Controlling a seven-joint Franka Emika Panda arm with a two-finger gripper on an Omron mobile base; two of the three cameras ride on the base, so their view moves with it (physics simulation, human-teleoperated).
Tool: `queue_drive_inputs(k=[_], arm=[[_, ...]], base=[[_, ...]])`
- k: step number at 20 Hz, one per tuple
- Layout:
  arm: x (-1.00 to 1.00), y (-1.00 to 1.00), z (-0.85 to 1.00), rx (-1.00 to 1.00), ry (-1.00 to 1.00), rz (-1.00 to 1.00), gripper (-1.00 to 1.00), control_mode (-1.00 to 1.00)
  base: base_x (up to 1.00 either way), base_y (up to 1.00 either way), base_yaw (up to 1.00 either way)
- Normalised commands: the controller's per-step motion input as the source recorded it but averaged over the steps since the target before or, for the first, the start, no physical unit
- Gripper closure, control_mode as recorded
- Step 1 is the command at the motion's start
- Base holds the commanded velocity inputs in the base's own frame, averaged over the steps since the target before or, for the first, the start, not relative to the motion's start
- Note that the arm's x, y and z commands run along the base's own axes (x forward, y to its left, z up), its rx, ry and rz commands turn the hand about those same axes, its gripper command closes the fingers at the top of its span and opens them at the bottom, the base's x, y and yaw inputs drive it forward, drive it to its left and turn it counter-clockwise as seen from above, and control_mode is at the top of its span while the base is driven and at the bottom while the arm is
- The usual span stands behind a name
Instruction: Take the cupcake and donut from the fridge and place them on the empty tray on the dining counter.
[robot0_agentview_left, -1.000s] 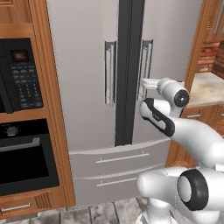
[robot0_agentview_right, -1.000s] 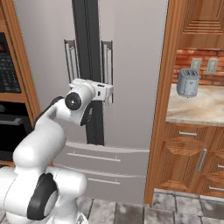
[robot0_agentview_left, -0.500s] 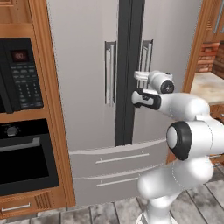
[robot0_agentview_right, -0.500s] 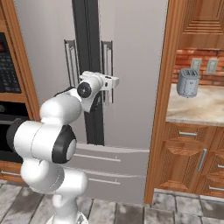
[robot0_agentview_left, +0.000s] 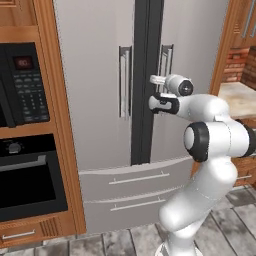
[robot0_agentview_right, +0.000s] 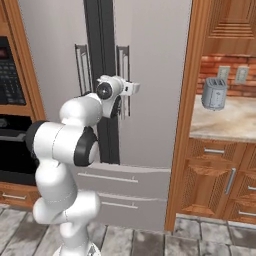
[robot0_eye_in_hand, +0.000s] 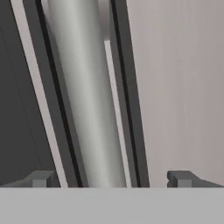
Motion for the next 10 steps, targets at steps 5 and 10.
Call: queue_drive_inputs(k=[5, 10], arm=[[0.6, -0.06, 0.05, 0.0, 0.17, 0.04, 1.0, -1.0], [-0.64, -0.4, 0.13, 0.0, 0.26, 0.0, 1.0, -1.0]], base=[[0.0, 0.0, 0.0], [0.0, 0.0, 0.0]])
